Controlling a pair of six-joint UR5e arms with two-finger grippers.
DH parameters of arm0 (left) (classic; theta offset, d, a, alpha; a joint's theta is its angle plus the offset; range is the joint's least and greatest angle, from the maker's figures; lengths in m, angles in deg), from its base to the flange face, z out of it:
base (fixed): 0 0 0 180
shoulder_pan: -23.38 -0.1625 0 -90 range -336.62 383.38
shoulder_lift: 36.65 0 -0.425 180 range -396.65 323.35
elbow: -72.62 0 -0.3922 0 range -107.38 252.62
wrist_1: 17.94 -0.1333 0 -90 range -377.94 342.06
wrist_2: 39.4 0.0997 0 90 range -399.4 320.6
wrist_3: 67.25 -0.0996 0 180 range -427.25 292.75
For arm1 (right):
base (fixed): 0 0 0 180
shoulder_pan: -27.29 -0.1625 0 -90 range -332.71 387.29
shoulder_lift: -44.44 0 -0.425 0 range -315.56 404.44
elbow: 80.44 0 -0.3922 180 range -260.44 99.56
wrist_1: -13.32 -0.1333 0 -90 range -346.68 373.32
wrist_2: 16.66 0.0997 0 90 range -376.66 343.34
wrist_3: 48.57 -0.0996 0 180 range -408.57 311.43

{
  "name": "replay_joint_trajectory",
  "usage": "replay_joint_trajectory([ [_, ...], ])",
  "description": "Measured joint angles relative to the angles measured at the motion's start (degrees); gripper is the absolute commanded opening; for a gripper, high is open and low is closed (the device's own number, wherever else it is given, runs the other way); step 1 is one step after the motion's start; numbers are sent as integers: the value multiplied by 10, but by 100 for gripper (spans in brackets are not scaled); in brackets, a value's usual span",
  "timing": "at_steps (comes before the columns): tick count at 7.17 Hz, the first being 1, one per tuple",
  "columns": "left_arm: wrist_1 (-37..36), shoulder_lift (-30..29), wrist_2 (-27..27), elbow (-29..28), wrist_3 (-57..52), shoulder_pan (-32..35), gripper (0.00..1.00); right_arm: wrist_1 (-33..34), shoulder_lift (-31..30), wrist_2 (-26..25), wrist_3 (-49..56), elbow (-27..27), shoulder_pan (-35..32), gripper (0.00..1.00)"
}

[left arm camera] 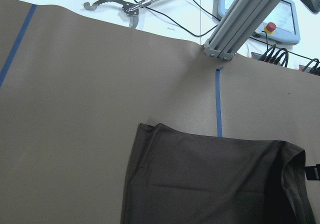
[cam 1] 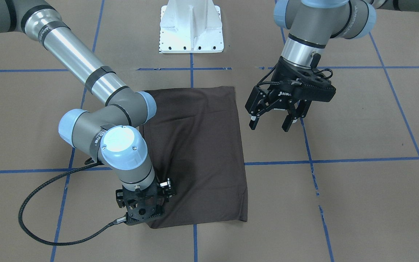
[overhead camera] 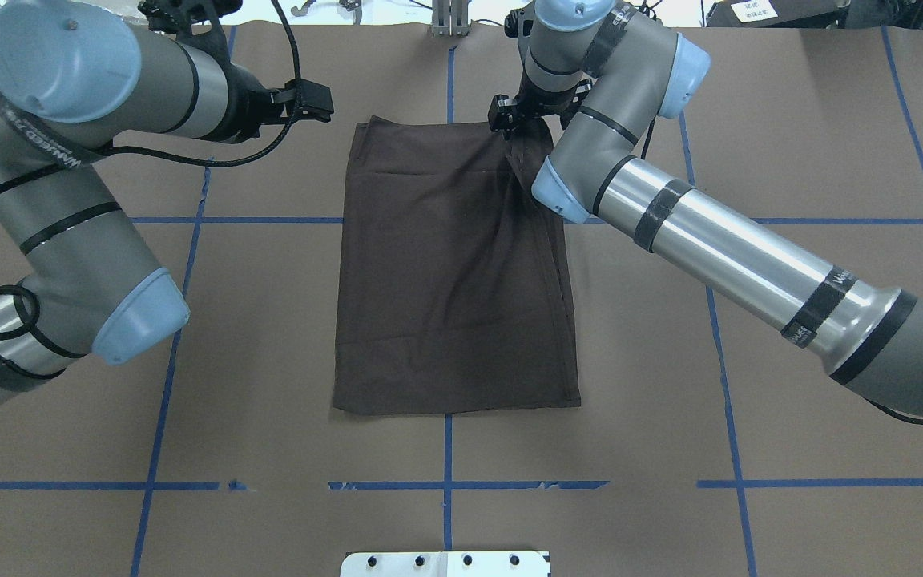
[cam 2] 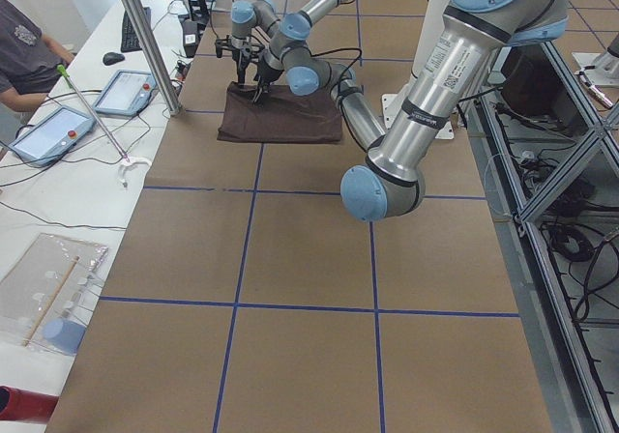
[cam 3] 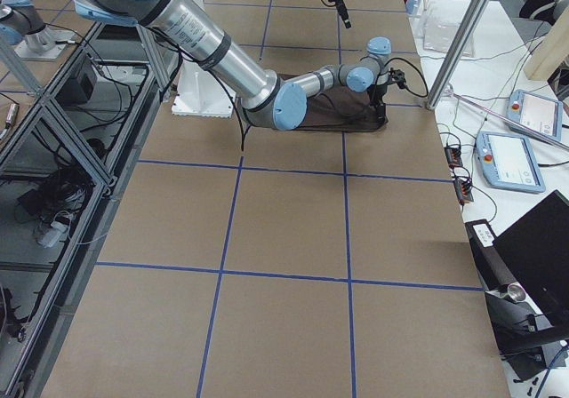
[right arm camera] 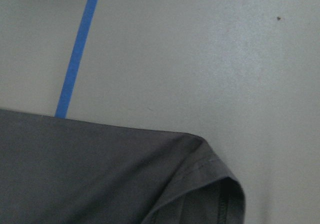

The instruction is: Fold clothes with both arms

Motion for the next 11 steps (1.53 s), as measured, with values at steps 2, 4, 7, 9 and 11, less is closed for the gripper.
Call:
replay_joint_trajectory([
  [2, -4, 2, 0, 7, 0, 1, 100, -15, 11, -3, -43, -9, 12, 100],
  [4, -4, 2, -1, 9, 0, 1, 100, -60, 14, -3, -70, -24, 16, 100],
  [7, -5, 0, -1, 10, 2, 1, 100, -78, 9, -12, -76, -42, 14, 100],
  [9, -5, -1, -2, 10, 5, 1, 100, -79, 8, -32, -76, -58, 12, 100],
  [11, -5, -2, -2, 10, 7, 0, 100, -79, 9, -48, -76, -69, 7, 100],
])
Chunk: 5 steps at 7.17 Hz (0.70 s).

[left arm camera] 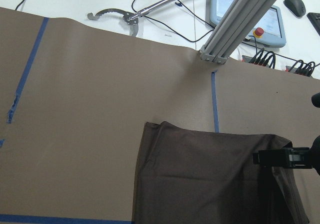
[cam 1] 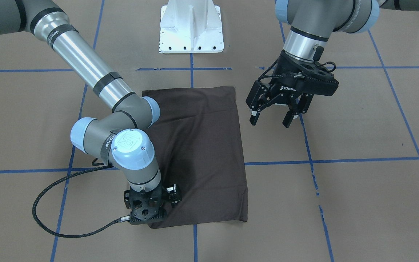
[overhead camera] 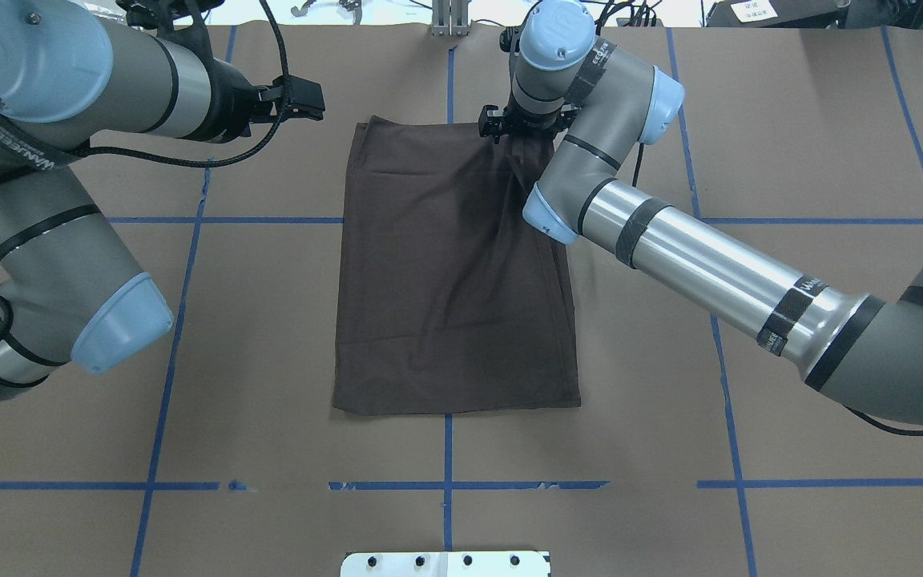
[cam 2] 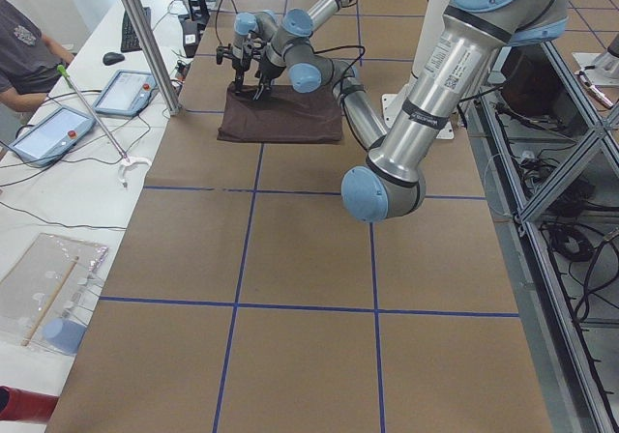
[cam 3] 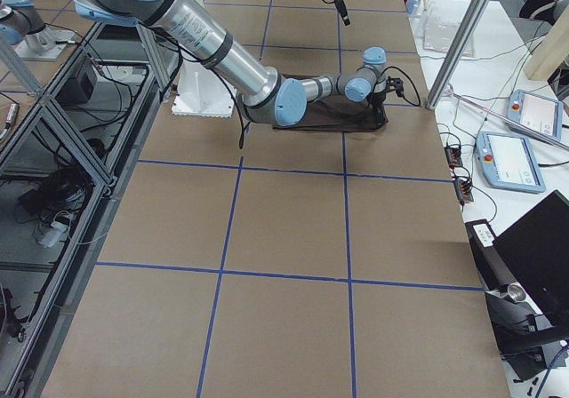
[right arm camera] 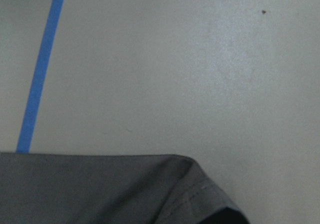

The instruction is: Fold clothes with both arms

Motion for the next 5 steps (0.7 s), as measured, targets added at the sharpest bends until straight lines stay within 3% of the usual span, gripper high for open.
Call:
replay_joint_trajectory([
  [5, 0, -2, 0, -2, 3, -2, 100, 1, -10, -2, 35, -13, -24, 100],
])
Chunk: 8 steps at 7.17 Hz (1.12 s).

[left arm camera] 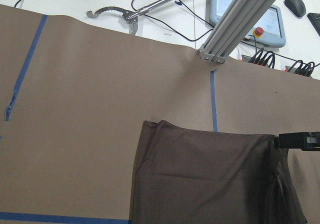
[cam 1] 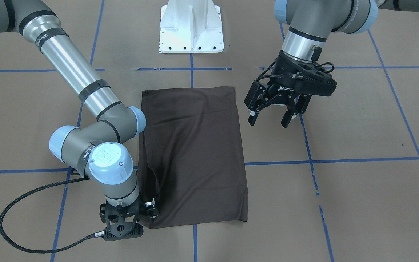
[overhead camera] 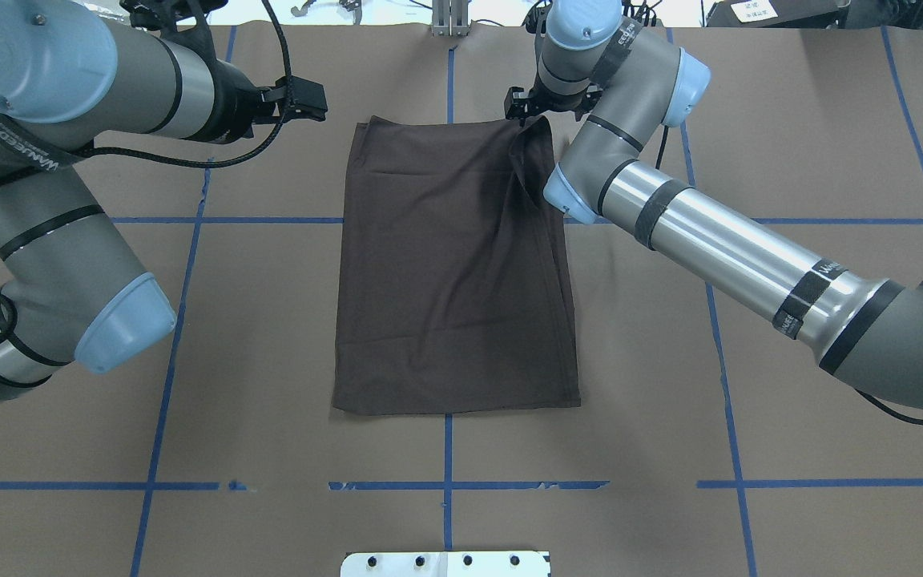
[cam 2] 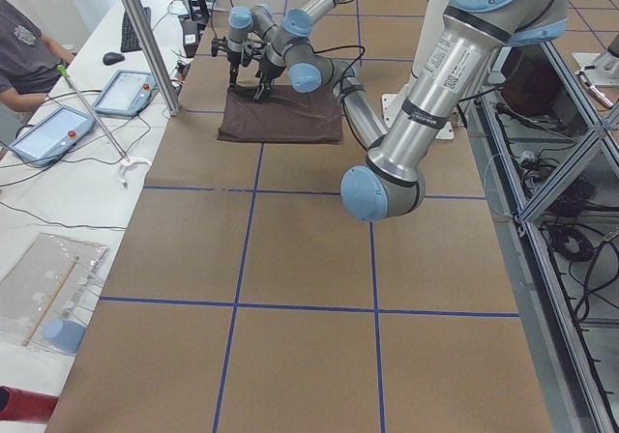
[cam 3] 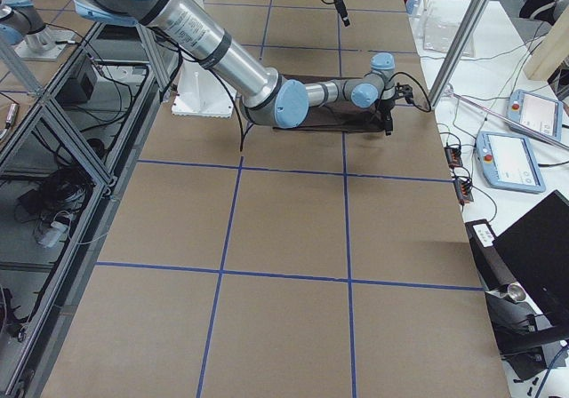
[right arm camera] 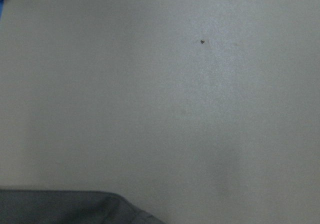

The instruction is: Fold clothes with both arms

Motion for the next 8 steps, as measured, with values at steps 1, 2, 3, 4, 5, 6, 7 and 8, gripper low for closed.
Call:
replay_joint_trajectory([
  [1, 0, 0, 0, 0, 0, 0, 100, 0, -2, 2, 6, 0, -2, 100],
  [2, 0, -1, 0, 0, 0, -1, 100, 0, -3, 2, 18, 0, -6, 100],
  [3, 0, -1, 0, 1, 3, -1, 100, 1, -5, 3, 35, -1, -12, 100],
  [4, 0, -3, 0, 2, 10, -2, 100, 2, -7, 3, 52, -1, -18, 100],
  [5, 0, -4, 0, 2, 17, -3, 100, 2, -6, 5, 61, -1, -22, 100],
  [6, -1, -4, 0, 1, 19, -3, 100, 2, -2, 14, 58, 0, -23, 100],
  [7, -1, -4, 0, 1, 19, -3, 100, 2, 4, 28, 44, 6, -19, 100],
  [8, -1, -4, 0, 2, 19, -3, 100, 1, 7, 40, 23, 15, -9, 100],
])
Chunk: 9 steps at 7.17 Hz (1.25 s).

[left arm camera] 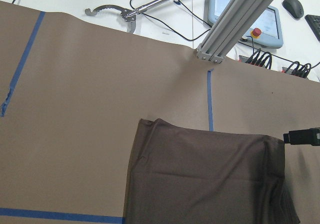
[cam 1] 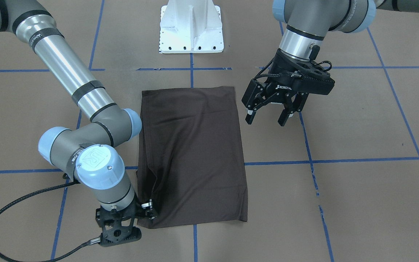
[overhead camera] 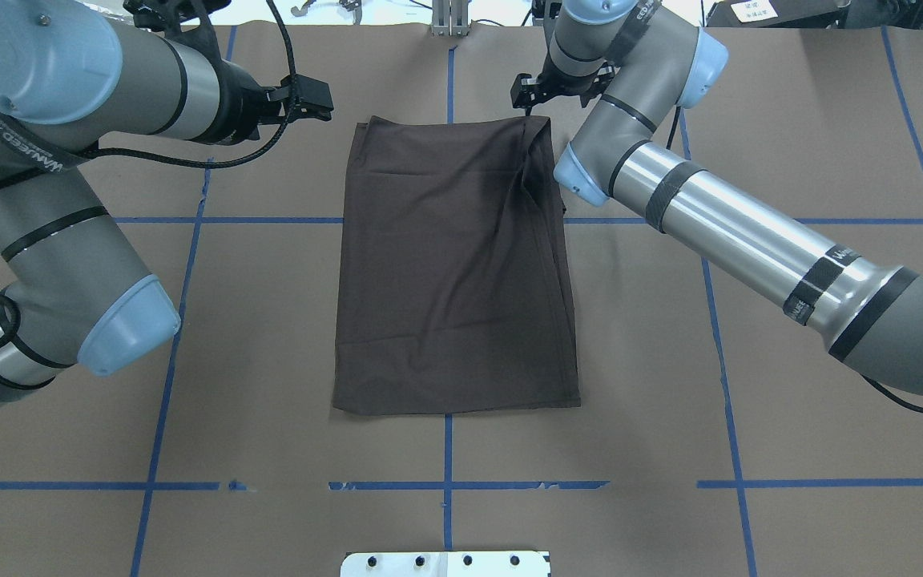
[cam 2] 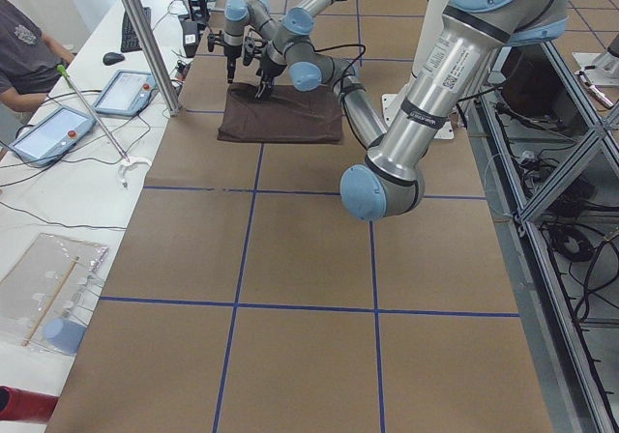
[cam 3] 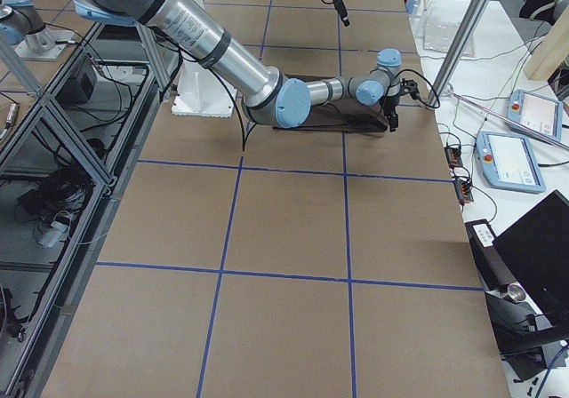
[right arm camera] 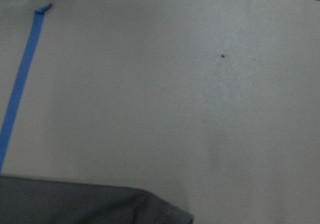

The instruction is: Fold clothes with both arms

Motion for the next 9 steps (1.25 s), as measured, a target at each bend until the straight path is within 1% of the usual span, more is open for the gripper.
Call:
replay_joint_trajectory([
  [2, 0, -1, 0, 1, 0, 0, 100, 14, 1, 12, -20, 15, 18, 100],
  [3, 0, -1, 0, 1, 0, 0, 100, 36, -1, 14, -13, 21, 23, 100],
  [7, 1, -3, -1, 2, 4, 0, 100, 143, -8, 14, 60, 46, 16, 100],
  [9, 0, -6, -1, 2, 5, 0, 100, 164, -28, 8, 90, 51, 10, 100],
])
